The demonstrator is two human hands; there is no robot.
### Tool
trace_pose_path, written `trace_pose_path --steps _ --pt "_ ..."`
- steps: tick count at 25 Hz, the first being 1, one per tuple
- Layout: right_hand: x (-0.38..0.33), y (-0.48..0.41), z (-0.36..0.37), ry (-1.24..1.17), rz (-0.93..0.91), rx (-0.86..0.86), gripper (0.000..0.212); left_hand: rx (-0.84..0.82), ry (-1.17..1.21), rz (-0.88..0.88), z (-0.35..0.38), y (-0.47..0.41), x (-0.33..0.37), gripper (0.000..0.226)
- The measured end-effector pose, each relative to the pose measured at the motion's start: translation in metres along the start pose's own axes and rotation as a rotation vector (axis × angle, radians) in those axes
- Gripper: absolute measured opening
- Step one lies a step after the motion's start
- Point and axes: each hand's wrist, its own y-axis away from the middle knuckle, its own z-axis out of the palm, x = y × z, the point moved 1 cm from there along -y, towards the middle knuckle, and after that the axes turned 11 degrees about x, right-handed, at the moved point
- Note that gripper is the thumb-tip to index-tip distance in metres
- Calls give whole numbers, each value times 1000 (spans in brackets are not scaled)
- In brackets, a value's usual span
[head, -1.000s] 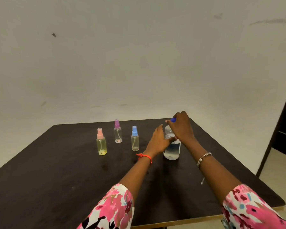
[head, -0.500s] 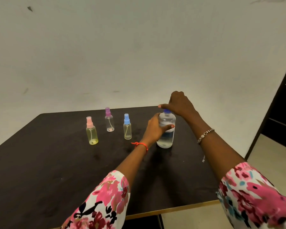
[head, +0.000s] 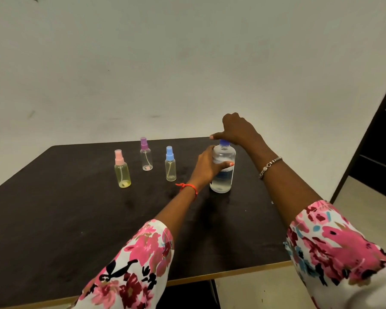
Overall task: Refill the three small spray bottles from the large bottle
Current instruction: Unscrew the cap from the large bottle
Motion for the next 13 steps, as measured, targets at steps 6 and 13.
trace_pose_path --steps 6,13 --pt "-2 -7 -7 -86 -56 -200 20 -9 -15 -8 1 -1 -1 59" --pt "1 -2 5 37 -41 -101 37 -15 7 -10 0 0 -1 60"
